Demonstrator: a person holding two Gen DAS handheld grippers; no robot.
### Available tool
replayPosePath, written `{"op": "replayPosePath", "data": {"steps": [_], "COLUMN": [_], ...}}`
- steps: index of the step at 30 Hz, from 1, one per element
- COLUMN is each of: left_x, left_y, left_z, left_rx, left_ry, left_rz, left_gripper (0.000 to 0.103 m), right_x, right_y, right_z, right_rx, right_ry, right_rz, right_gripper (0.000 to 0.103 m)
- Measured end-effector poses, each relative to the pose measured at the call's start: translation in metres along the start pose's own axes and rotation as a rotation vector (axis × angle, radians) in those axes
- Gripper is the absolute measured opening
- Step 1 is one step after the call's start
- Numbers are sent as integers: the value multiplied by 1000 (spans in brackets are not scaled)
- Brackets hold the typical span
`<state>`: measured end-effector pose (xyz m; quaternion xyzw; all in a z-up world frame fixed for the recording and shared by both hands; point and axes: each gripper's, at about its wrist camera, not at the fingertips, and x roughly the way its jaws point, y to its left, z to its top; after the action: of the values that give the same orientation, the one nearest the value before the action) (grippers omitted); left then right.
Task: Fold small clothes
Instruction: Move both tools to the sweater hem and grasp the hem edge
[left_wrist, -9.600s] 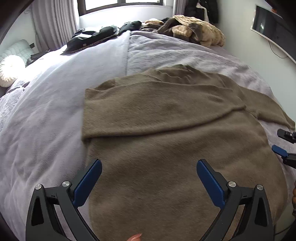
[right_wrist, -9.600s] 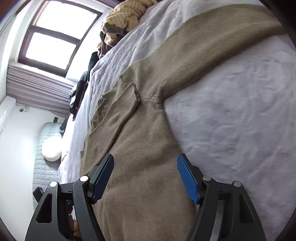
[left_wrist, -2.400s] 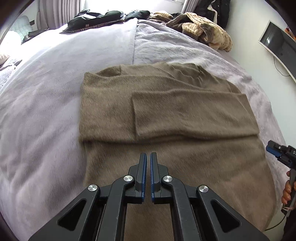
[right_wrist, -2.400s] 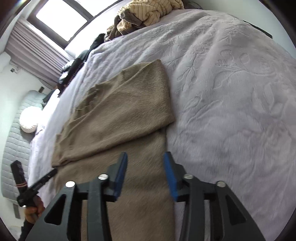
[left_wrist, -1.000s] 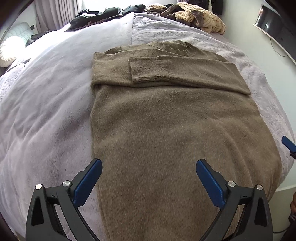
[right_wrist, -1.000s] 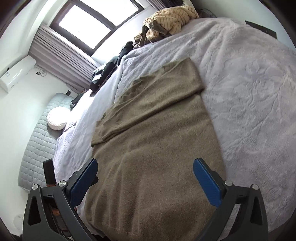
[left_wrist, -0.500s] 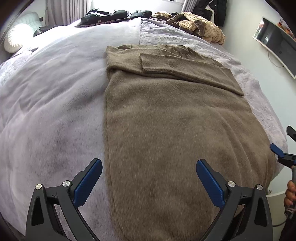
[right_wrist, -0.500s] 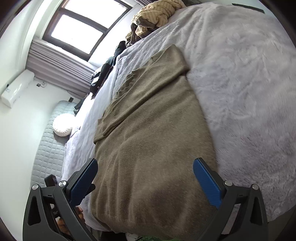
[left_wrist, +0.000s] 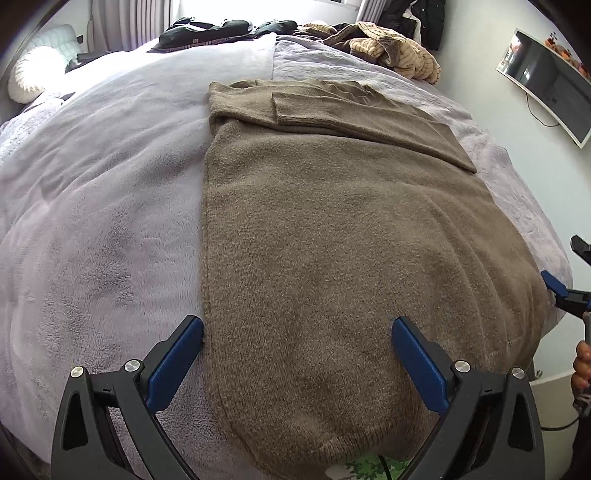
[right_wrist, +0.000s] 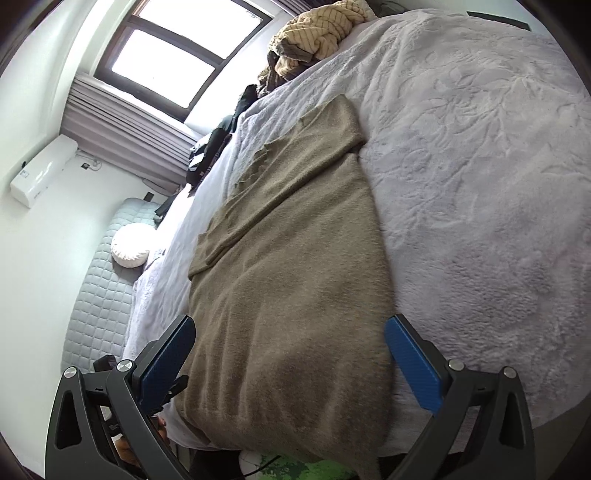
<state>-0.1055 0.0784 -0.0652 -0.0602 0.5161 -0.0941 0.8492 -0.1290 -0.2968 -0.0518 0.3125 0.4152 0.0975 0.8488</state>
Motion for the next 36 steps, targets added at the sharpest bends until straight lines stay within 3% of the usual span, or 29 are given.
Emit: {"op": "replayPosePath", "data": {"steps": [12,19,26,31,36], "left_x": [-6,-23,-24,-24,-29], "left_y": [-1,11,-1,-8,1], "left_z": [-11,-36,-54,-55,-55], "left_rx": [13,39,51,23,-48], "left_ry": [17,64,108,105,95], "left_rz": [2,-192,-314,-316,-388], "left_gripper": [102,102,102,102,102], "right_x": [-8,-14,0,10,18], "right_y": [-12,-18,-30,-14,-6], "right_z": [-10,-33,-60,-68,-78], "right_rx": [-9,-66,-63,-92,-113], "right_ry": [27,120,217,277,321], "right_rz": [23,113,191,318,351], "right_gripper": [103,103,103,103,103]}}
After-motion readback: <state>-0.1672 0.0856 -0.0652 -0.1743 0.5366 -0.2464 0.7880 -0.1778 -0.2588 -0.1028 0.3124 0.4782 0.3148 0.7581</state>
